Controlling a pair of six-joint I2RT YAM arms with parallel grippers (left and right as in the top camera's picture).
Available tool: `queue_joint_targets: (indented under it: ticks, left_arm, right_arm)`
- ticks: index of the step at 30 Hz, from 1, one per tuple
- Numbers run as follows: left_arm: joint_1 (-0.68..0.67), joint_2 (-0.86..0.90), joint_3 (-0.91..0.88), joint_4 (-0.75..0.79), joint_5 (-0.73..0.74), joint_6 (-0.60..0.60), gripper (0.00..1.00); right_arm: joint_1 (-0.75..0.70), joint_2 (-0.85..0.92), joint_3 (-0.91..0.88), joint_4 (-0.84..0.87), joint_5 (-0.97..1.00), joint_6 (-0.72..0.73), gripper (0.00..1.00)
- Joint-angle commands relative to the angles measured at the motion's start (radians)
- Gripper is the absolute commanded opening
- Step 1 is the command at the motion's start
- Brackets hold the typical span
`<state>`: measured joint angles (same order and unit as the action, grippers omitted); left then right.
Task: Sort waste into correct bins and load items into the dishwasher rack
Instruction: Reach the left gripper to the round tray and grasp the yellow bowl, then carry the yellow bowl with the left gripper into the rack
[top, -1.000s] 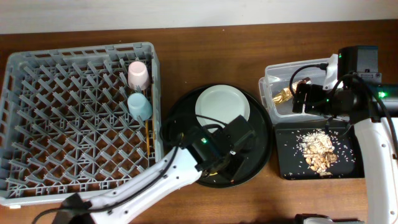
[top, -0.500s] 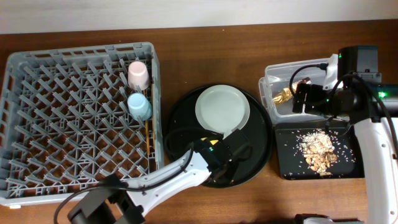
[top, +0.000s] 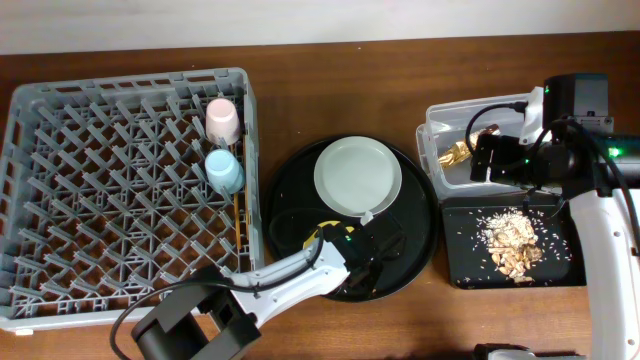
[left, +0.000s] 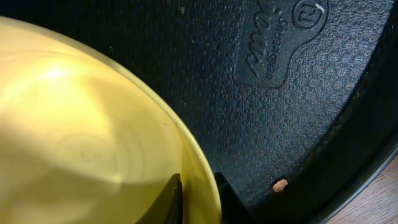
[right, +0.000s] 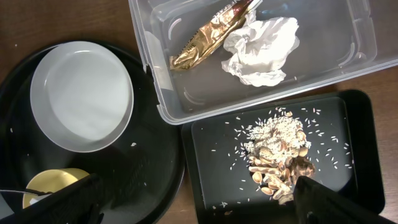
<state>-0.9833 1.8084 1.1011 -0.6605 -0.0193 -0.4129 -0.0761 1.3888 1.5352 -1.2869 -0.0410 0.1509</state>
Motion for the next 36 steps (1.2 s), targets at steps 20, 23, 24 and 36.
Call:
queue_joint_targets:
  ticks: [20,23,24,36]
  left_arm:
    - [0.001,-0.016,0.061,-0.065,-0.041,0.008,0.0]
    - [0.011,-0.063,0.135,-0.13,-0.042,0.026,0.0]
    - [0.019,-0.083,0.167,-0.161,-0.042,0.026,0.0]
    - [0.491,-0.405,0.428,-0.58,0.547,0.332,0.0]
  right_arm:
    - [-0.004,-0.001,0.001,-0.003,0.02,0.004,0.99]
    - [-0.004,-0.001,0.001,-0.003,0.02,0.004,0.99]
    - [-0.004,-0.001,0.001,-0.003,0.02,0.004,0.99]
    - [-0.004,-0.001,0.001,-0.003,0.02,0.004,0.99]
